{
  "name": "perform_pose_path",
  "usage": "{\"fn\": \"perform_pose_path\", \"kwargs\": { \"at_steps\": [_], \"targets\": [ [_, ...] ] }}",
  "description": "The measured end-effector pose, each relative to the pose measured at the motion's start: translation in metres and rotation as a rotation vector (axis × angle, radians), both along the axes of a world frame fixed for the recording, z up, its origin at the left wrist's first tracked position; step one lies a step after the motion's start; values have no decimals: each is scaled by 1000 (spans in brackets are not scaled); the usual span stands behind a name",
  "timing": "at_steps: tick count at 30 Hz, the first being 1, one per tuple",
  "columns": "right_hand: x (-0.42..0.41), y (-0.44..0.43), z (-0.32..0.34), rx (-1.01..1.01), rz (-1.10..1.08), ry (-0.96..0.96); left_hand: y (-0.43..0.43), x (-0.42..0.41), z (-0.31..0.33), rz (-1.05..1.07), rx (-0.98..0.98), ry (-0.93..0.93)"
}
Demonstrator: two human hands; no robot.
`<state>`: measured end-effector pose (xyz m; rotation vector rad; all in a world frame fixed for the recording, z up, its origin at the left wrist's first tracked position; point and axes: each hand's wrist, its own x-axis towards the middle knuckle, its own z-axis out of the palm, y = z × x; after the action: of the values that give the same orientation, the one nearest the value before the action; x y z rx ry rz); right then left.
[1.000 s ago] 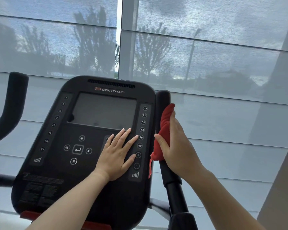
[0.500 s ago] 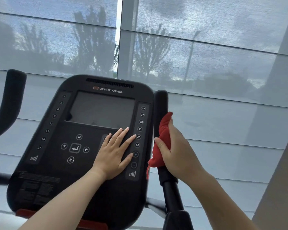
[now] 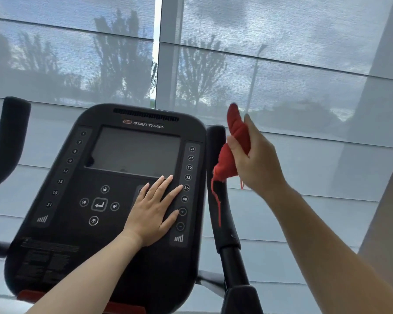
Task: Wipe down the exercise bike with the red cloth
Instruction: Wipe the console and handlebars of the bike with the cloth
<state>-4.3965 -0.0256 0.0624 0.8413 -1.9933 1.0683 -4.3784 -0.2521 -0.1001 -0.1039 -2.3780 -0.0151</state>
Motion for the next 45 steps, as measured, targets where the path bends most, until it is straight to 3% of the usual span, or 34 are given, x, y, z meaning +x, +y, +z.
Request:
{"fn": "perform_pose_path", "kwargs": {
  "at_steps": [7, 12, 17, 25, 30, 36, 45],
  "targets": [
    [-6, -30, 11, 151, 103, 89, -3, 0, 0, -2, -1, -9],
    [-5, -24, 11, 363, 37, 220, -4, -1, 0, -4, -2, -1],
    [-11, -31, 32, 578, -29, 225, -3, -1, -1, -13, 4, 2],
    [-3, -32, -15, 431, -119, 314, -3, 1, 0, -30, 15, 7],
    [-11, -41, 5, 271, -29, 188, -3, 1, 0, -39, 22, 19],
    [-5, -32, -32, 35, 72, 54, -4, 0, -2, -27, 19, 11],
    [-11, -30, -31, 32, 64, 62, -5, -1, -2, -28, 25, 10]
  ]
}}
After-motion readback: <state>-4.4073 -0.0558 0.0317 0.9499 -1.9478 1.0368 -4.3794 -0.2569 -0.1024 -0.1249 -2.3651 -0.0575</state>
